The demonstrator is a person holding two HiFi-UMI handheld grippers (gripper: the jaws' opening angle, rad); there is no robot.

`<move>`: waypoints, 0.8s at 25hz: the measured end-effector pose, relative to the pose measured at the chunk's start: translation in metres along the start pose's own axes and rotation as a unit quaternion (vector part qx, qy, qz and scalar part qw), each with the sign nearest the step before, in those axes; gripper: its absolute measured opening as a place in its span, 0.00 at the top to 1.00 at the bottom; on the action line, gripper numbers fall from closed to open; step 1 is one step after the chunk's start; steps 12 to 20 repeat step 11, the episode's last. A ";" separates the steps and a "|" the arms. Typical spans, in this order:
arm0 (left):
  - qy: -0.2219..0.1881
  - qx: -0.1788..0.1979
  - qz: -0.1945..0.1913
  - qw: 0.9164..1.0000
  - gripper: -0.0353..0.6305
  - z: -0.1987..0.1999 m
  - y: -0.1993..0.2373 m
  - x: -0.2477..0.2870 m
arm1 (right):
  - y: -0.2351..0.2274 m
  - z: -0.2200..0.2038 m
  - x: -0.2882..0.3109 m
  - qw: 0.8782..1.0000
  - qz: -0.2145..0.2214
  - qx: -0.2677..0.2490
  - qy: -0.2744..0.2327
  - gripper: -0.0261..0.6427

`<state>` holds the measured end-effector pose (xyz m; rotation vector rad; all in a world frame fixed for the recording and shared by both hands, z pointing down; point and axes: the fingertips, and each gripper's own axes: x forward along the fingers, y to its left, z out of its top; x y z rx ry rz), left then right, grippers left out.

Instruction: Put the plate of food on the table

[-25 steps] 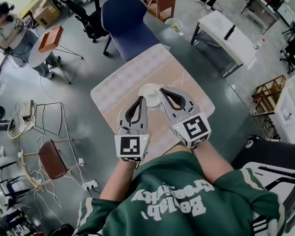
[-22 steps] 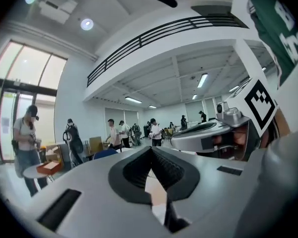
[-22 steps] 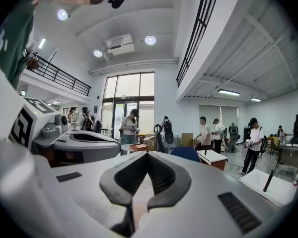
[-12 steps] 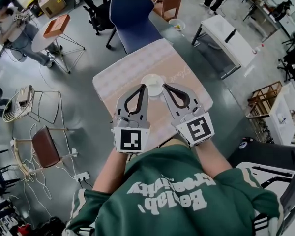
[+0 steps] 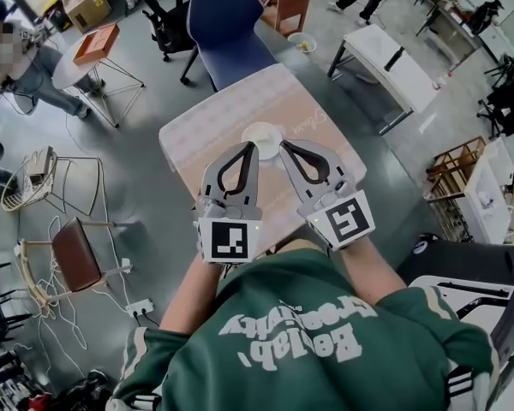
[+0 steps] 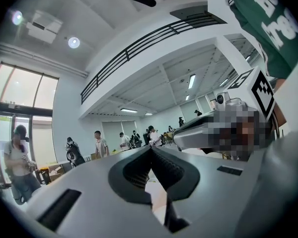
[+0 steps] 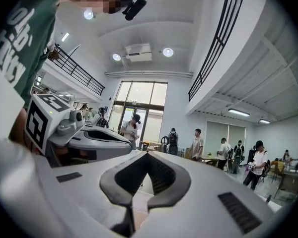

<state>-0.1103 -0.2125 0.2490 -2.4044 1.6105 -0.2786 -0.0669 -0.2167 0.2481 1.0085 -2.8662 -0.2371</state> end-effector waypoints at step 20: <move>-0.017 -0.007 0.006 1.000 0.93 0.018 -0.011 -0.013 | 0.008 0.018 -0.020 1.000 -0.009 -0.012 -0.020 0.94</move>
